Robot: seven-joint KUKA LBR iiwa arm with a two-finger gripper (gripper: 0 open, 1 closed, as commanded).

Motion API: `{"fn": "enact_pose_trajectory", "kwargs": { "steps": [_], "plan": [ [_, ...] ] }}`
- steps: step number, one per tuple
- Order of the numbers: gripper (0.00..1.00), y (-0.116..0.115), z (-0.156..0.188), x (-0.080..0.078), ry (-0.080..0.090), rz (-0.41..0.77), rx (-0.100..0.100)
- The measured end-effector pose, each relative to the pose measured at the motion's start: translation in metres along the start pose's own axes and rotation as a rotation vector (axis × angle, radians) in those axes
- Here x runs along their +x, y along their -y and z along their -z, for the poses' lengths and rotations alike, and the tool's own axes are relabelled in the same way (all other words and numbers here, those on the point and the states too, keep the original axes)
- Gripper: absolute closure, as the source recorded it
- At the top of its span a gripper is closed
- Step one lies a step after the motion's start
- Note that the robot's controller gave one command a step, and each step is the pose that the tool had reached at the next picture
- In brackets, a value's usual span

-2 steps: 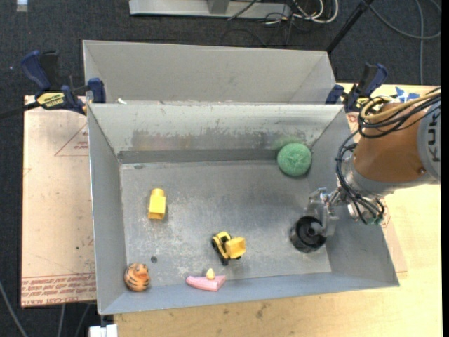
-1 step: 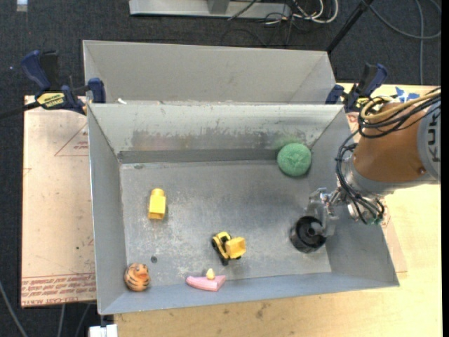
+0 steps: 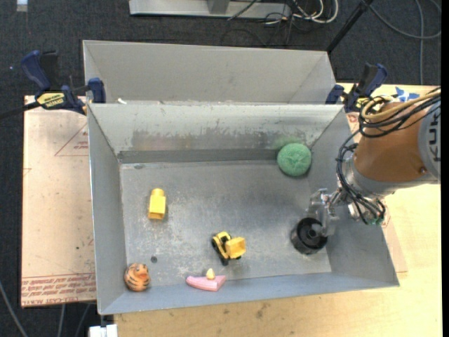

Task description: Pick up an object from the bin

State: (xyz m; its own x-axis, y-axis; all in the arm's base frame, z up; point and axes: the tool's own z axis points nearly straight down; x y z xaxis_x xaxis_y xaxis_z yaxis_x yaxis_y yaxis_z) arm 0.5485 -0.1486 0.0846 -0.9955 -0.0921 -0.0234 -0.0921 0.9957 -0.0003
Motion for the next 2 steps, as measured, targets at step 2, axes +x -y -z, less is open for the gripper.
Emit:
{"fn": "enact_pose_trajectory", "kwargs": {
  "steps": [2],
  "plan": [
    [1.0, 0.0, 0.035, 0.004, -0.024, 0.002, -0.002]
  ]
}}
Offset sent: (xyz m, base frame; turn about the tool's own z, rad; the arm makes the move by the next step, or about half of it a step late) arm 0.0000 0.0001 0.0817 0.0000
